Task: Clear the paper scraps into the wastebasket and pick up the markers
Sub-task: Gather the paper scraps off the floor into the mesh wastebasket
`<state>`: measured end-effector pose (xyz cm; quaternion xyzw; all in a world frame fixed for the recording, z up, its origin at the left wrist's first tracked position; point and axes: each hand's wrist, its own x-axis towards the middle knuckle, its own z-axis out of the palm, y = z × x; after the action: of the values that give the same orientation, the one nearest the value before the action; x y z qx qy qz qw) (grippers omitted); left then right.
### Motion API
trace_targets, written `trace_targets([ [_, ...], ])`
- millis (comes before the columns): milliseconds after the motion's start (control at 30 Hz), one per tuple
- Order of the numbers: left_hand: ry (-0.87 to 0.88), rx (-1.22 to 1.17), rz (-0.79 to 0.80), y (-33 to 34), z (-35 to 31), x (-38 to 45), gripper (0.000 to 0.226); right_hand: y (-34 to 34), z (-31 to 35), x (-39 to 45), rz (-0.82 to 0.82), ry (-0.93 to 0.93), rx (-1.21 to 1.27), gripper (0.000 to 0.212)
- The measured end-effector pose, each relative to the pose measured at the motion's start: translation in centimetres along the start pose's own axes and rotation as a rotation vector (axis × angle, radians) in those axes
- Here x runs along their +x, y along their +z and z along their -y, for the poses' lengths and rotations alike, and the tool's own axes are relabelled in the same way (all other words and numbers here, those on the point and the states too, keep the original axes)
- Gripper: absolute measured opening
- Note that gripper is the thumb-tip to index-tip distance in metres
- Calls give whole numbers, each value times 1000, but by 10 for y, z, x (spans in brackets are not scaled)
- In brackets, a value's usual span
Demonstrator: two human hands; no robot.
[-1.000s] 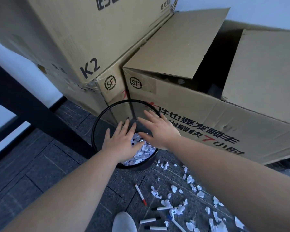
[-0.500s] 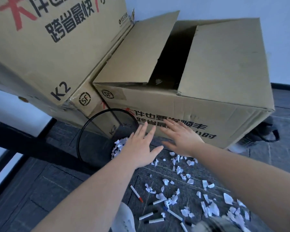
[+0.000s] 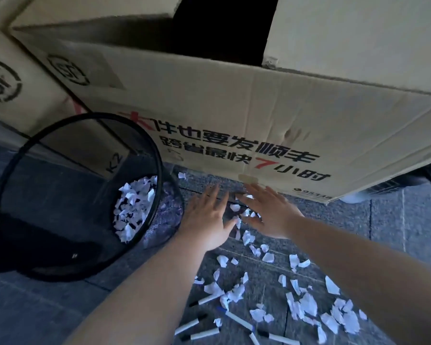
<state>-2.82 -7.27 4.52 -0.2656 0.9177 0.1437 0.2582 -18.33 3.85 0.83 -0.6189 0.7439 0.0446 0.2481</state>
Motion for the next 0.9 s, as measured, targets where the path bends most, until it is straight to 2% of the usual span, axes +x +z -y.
trace_targets([
  [267,-135,-83,-72,50,30,48,71,46,5,54,-8,-69,-7,64],
  [400,-142,-98,-101,65,37,69,73,66,9,69,45,-52,-48,83],
  [533,-107,-146,-67,90,39,71,72,80,9,73,30,-56,-72,83],
  [667,-82,-135,-341,101,47,74,69,88,4,72,-3,-76,-110,78],
  [733,-130,-168,-360,93,52,87,69,92,4,72,-16,-71,-108,76],
  [900,-378,-229,-365,67,54,121,76,94,3,74,-14,-73,-106,71],
])
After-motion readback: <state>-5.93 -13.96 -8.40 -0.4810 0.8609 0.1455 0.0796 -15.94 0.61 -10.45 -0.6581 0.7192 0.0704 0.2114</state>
